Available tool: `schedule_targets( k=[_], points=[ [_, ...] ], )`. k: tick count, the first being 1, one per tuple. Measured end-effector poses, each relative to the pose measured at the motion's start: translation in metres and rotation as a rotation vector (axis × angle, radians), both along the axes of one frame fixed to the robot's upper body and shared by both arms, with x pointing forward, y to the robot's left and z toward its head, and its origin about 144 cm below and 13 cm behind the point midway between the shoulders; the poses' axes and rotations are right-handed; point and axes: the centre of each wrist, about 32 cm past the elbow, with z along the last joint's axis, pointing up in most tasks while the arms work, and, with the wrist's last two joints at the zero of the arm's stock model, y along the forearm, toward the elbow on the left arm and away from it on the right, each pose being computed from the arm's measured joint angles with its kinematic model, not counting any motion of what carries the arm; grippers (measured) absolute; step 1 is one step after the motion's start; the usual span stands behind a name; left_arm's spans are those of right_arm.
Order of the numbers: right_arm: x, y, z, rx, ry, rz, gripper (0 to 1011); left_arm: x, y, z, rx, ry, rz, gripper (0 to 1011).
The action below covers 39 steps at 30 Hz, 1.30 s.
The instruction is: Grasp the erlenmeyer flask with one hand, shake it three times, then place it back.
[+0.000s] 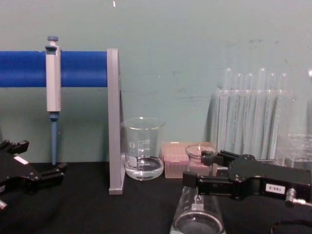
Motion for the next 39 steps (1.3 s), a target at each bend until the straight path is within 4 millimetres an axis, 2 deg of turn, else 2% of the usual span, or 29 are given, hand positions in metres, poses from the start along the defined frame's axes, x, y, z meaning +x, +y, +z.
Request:
schedule_targets(
  k=[39],
  points=[
    [-0.0006, 0.001, -0.0006, -0.001, 0.017, -0.02, 1000, 0.0, 0.0, 0.0, 0.0, 0.0, 0.0, 1001]
  ],
)
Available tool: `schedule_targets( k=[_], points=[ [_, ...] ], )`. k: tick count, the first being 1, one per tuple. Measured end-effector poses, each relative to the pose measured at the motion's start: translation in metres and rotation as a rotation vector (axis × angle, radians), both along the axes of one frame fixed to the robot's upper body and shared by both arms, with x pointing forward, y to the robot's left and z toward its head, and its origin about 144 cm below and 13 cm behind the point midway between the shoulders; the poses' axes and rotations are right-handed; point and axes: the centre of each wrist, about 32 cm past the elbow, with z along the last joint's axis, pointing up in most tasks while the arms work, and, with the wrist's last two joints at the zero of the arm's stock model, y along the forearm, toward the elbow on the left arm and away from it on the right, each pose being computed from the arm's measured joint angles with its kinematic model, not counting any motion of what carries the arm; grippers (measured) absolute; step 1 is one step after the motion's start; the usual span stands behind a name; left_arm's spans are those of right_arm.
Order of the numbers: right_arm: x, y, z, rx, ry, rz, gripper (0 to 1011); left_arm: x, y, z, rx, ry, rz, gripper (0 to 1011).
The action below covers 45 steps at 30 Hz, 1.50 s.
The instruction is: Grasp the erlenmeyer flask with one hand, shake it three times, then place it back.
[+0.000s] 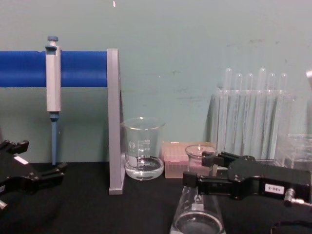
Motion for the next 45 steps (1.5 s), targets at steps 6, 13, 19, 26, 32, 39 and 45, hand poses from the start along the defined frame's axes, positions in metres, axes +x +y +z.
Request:
schedule_targets(
  k=[6, 13, 19, 26, 32, 39, 45],
  points=[
    [0.0, 0.0, 0.0, 0.0, 0.0, 0.0, 941, 0.0, 0.0, 0.0, 0.0, 0.0, 0.0, 1001],
    [0.0, 0.0, 0.0, 0.0, -0.001, 0.001, 760, 0.0, 0.0, 0.0, 0.0, 0.0, 0.0, 1001],
    [0.0, 0.0, 0.0, 0.0, -0.001, 0.001, 594, 0.0, 0.0, 0.0, 0.0, 0.0, 0.0, 1001],
    [0.0, 0.0, 0.0, 0.0, -0.001, 0.001, 449, 0.0, 0.0, 0.0, 0.0, 0.0, 0.0, 1001],
    [0.0, 0.0, 0.0001, 0.0, -0.001, 0.001, 449, 0.0, 0.0, 0.0, 0.0, 0.0, 0.0, 1001],
    [0.0, 0.0, 0.0001, 0.0, -0.001, 0.001, 449, 0.0, 0.0, 0.0, 0.0, 0.0, 0.0, 1001],
    [0.0, 0.0001, 0.0004, 0.0, 0.0, 0.001, 449, 0.0, 0.0, 0.0, 0.0, 0.0, 0.0, 1001]
  ],
)
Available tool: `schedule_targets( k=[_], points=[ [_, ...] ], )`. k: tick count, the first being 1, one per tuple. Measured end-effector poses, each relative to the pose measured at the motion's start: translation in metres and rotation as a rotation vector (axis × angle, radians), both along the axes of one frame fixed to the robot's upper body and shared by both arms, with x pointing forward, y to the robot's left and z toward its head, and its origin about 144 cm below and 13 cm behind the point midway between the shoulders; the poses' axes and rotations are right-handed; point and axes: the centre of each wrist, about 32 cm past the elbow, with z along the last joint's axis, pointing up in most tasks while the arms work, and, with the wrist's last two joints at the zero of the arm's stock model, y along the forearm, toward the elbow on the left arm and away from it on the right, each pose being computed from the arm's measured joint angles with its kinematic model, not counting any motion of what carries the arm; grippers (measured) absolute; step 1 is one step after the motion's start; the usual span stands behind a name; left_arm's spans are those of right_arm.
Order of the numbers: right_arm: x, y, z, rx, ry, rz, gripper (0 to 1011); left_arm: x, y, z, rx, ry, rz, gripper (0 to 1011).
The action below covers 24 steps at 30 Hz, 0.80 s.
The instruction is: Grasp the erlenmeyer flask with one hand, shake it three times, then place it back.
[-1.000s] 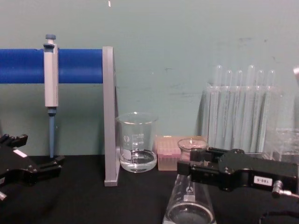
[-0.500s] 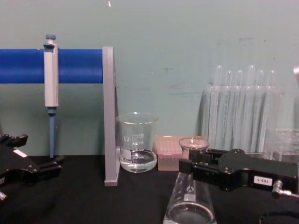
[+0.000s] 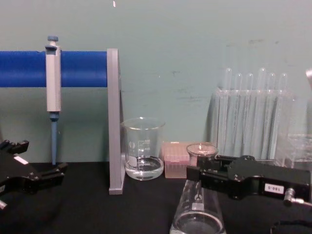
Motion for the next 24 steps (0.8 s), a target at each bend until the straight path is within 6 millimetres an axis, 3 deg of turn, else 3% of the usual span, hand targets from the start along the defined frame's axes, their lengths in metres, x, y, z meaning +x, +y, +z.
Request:
schedule_targets(
  k=[14, 24],
  points=[
    [-0.011, 0.011, 0.025, 0.066, -0.045, -0.017, 449, 0.0, 0.0, 0.0, 0.0, 0.0, 0.0, 1001],
    [-0.036, 0.015, 0.052, 0.131, -0.1, -0.133, 449, 0.0, 0.0, 0.0, 0.0, 0.0, 0.0, 1001]
  ],
)
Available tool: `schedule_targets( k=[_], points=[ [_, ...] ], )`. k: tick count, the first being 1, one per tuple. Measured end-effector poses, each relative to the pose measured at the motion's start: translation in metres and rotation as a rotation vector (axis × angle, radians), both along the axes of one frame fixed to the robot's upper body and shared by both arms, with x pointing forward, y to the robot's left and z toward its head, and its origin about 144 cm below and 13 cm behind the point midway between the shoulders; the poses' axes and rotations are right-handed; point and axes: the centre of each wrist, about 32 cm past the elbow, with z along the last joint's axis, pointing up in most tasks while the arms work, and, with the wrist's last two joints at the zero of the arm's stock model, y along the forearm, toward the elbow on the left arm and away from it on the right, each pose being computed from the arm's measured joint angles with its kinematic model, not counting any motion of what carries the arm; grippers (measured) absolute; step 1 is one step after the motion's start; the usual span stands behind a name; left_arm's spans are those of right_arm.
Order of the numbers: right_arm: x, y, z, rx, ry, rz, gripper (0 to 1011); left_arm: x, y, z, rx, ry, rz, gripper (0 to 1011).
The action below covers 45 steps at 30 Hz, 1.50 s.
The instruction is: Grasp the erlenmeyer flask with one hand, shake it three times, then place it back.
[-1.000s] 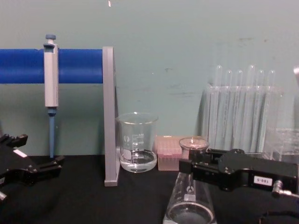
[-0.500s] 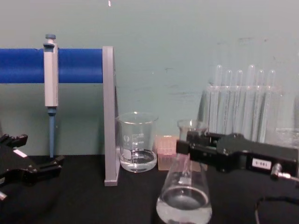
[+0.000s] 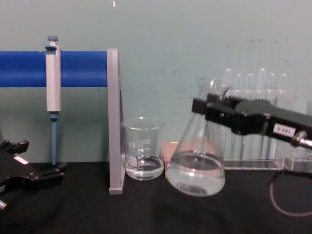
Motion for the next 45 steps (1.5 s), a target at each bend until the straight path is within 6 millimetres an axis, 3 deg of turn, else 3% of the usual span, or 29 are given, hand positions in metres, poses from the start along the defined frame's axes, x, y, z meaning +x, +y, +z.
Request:
schedule_targets(
  k=[9, 22, 45],
  points=[
    [-0.024, 0.002, 0.012, 0.025, -0.042, -0.194, 449, 0.0, 0.0, 0.0, 0.0, 0.0, 0.0, 1001],
    [-0.04, -0.005, 0.007, 0.023, -0.004, -0.455, 449, 0.0, 0.0, 0.0, 0.0, 0.0, 0.0, 1001],
    [-0.042, -0.012, 0.006, -0.003, 0.011, -0.465, 449, 0.0, 0.0, 0.0, 0.0, 0.0, 0.0, 1001]
  ],
)
